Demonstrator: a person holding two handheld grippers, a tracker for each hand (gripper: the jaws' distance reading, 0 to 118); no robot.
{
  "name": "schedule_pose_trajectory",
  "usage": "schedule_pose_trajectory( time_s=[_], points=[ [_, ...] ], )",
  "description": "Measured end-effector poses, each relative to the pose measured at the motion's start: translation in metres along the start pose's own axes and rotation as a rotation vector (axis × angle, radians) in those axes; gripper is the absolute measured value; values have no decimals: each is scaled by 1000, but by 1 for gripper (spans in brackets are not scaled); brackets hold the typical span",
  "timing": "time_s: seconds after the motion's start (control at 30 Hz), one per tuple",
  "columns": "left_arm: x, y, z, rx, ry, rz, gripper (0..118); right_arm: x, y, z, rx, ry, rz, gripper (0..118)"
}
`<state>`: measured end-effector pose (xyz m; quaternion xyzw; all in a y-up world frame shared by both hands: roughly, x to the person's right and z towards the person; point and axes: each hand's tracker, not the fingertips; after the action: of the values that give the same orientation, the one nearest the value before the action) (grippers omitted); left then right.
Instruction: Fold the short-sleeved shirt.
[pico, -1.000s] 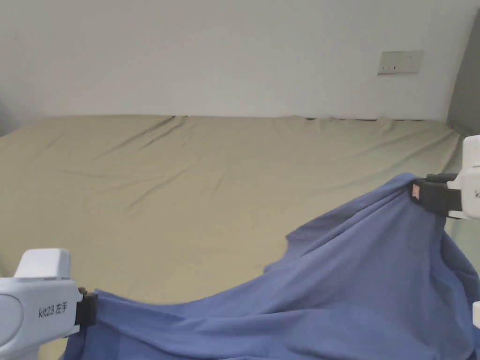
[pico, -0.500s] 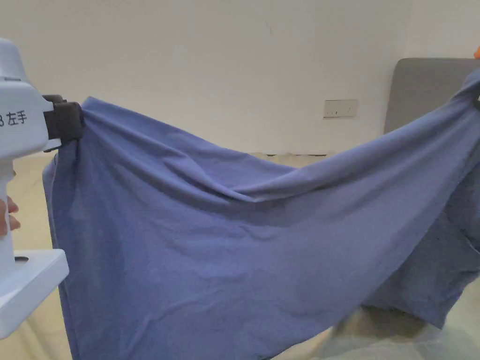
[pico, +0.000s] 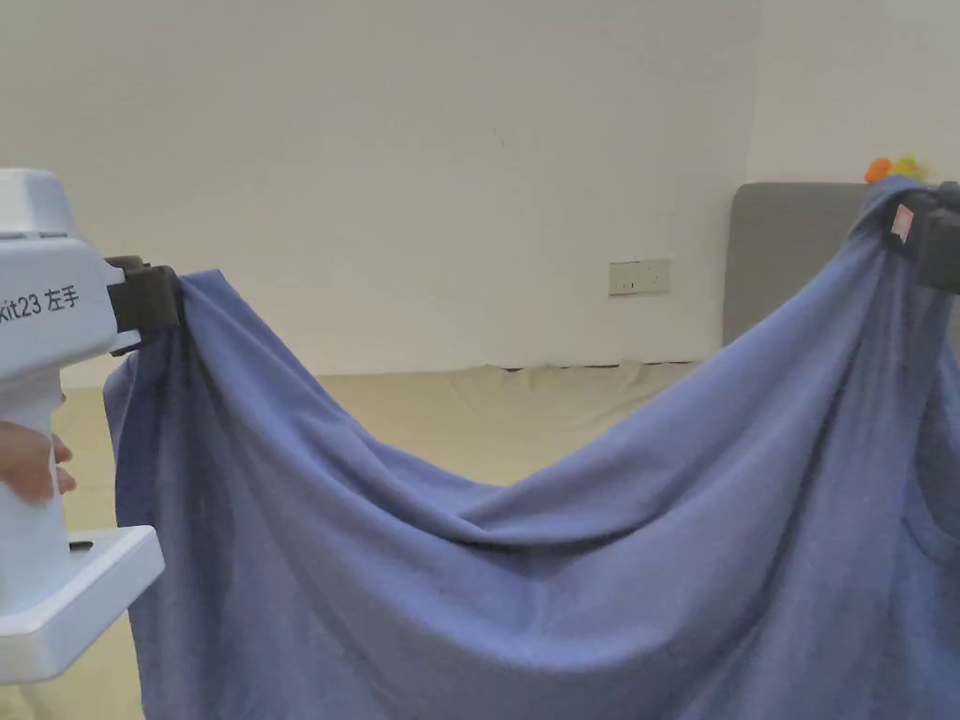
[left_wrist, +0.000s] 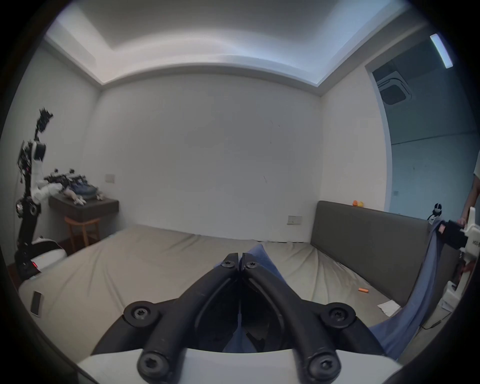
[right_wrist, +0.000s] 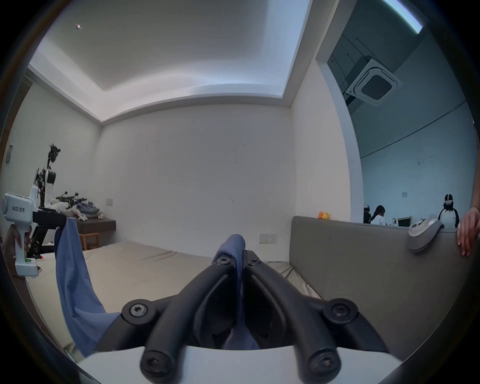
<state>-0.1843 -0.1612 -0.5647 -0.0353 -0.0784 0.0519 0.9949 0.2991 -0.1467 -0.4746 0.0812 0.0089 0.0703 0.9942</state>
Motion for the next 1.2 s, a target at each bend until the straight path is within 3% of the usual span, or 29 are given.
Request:
schedule_pose_trajectory(
  time_s=[0.17,0.2,0.3,0.37,0.47,0.6,0.77,0.8,0.83,0.93,0.97,1.0,1.03,1.07,1.13,1.17,1.2],
  points=[
    [12,-9,-73,69,110,-175,0,8,-23,-78,-18,5,-62,4],
    [15,-6,-97,36,138,-162,0,7,-26,-99,-10,-14,-76,4],
    [23,2,-158,10,110,-86,0,7,-30,-169,31,-77,-13,3],
    [28,7,-199,54,135,-115,0,9,-29,-217,63,-93,-44,3],
    [35,16,-243,122,164,-159,0,18,-22,-273,146,-155,-22,3],
    [32,27,-269,149,166,-114,0,32,-26,-299,208,-166,-145,3],
    [28,6,-243,152,154,-184,0,47,-54,-271,185,-171,-130,3],
    [25,-4,-232,143,144,-190,0,48,-66,-261,121,-139,-196,3],
    [23,-23,-215,136,149,-183,0,49,-85,-241,59,-148,-197,3],
    [18,-82,-160,39,115,-253,0,39,-132,-166,5,-83,-122,3],
    [19,-106,-138,15,118,-273,0,23,-149,-135,-37,-142,-97,3],
    [20,-131,-117,2,149,-281,0,16,-160,-105,15,-129,14,3],
    [17,-153,-98,-12,140,-258,0,12,-184,-82,-102,-121,-94,3],
    [14,-175,-79,-67,162,-194,0,10,-202,-58,-160,-91,-119,3],
    [3,-216,-47,-156,181,-65,0,-7,-232,-15,-222,-138,-157,3],
    [-2,-236,-33,-191,215,-34,0,-13,-254,7,-293,-171,-230,3],
    [-5,-254,-17,-191,216,-40,0,-20,-265,26,-237,-182,-156,3]
  ],
)
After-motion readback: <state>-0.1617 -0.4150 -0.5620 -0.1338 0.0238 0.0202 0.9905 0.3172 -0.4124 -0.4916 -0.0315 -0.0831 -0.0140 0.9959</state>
